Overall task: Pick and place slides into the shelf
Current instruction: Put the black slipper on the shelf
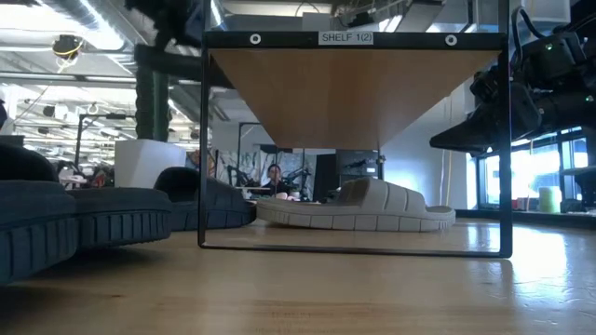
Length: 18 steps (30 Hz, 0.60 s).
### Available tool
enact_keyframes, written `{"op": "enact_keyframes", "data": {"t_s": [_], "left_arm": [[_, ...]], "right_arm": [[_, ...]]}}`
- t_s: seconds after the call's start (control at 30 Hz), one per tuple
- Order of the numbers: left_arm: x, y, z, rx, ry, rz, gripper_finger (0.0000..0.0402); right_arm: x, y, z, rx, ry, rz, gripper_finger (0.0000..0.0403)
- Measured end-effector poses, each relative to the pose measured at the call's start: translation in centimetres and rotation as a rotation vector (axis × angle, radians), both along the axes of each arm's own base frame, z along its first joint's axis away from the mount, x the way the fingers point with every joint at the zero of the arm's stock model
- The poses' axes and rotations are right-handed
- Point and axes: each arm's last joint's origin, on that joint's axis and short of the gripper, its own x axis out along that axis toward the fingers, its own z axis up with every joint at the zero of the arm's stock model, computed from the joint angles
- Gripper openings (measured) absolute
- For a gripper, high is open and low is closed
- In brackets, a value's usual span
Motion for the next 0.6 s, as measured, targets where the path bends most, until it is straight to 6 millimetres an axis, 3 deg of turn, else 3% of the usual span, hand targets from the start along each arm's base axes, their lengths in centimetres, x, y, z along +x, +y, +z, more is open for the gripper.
{"op": "enact_keyframes", "data": {"t_s": [0.13,0.3,0.6], "left_arm": [[0.8,1.5,1.4,-0.047,-0.074,-0.166,0.0000],[2.4,3.9,1.6,-0.128,-0.104,-0.298,0.0000],[7.3,8.2,1.6,-0.250,-0.123,-0.509,0.0000]], "right_arm": [[0.0,0.0,0.0,0.000,0.000,0.000,0.0080],[0.0,0.0,0.0,-0.001,-0.003,0.000,0.0080],[0.0,0.0,0.0,-0.001,-0.003,0.000,0.0080]]}}
